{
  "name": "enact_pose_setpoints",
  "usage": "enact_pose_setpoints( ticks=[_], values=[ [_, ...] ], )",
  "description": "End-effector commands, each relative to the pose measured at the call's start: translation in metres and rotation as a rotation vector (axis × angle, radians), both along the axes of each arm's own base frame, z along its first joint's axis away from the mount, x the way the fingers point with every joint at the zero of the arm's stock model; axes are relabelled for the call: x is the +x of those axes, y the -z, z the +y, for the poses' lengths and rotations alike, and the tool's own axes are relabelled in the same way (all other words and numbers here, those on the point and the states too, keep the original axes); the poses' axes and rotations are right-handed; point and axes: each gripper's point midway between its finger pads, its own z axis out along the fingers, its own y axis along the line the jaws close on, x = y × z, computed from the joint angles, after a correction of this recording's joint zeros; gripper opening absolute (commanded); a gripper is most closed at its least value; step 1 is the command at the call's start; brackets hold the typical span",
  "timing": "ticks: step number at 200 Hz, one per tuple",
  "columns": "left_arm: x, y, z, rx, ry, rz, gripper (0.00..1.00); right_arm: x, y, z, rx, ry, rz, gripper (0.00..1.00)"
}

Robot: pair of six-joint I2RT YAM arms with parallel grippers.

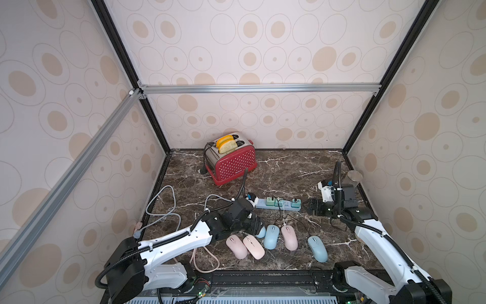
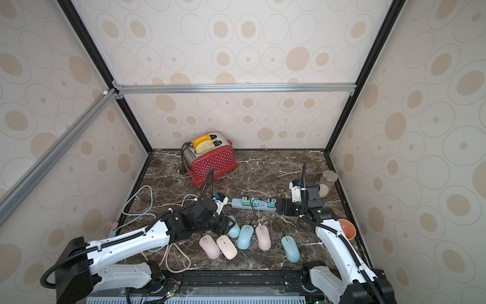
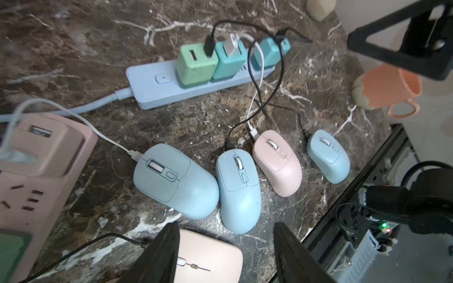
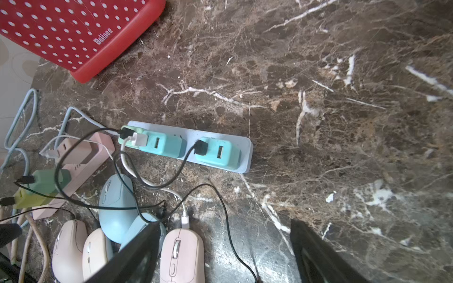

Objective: Unplug the wireless mouse
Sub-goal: Adjust the power cord at the center of the board.

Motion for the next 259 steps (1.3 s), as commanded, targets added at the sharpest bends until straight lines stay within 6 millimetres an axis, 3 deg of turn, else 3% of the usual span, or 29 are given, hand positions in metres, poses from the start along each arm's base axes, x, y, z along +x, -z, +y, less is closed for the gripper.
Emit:
enact_pose_setpoints(
  ticks=[1,32,53,91,131,172,187,218,230,259],
  values=[
    [0.013,-0.008,-0.009,0.023,-0.003,-0.068,0.62,-0.003,0.008,-0.002,-0.011,0.019,0.021,0.87],
    [0.016,0.001,-0.024,0.016,0.016,-0.047,0.59,-0.002,0.011,-0.006,-0.019,0.041,0.021,0.88],
    [0.021,0.005,-0.012,0.048,-0.042,-0.059,0.59,-0.002,0.012,-0.007,-0.029,0.049,0.025,0.88],
    [0.012,-0.007,0.027,0.063,-0.159,-0.053,0.63,-0.001,0.014,-0.005,-0.013,0.050,0.034,0.89],
    [-0.014,0.004,0.084,0.107,-0.313,0.031,0.63,0.004,0.016,0.001,0.016,0.040,0.045,0.90],
    [-0.021,0.011,0.131,0.134,-0.453,-0.014,0.68,0.007,0.018,0.005,0.033,0.026,0.042,0.90],
    [-0.016,0.010,0.142,0.231,-0.455,-0.056,0.70,0.007,0.019,0.006,0.030,0.015,0.046,0.90],
    [0.003,-0.012,0.141,0.402,-0.406,-0.150,0.76,0.006,0.016,0.007,0.030,0.002,0.038,0.90],
    [0.011,-0.020,0.139,0.464,-0.383,-0.176,0.82,0.006,0.016,0.007,0.030,0.001,0.035,0.90],
    [0.034,-0.014,0.135,0.524,-0.318,-0.111,0.83,0.005,0.019,0.009,0.038,-0.006,0.036,0.90]
  ],
)
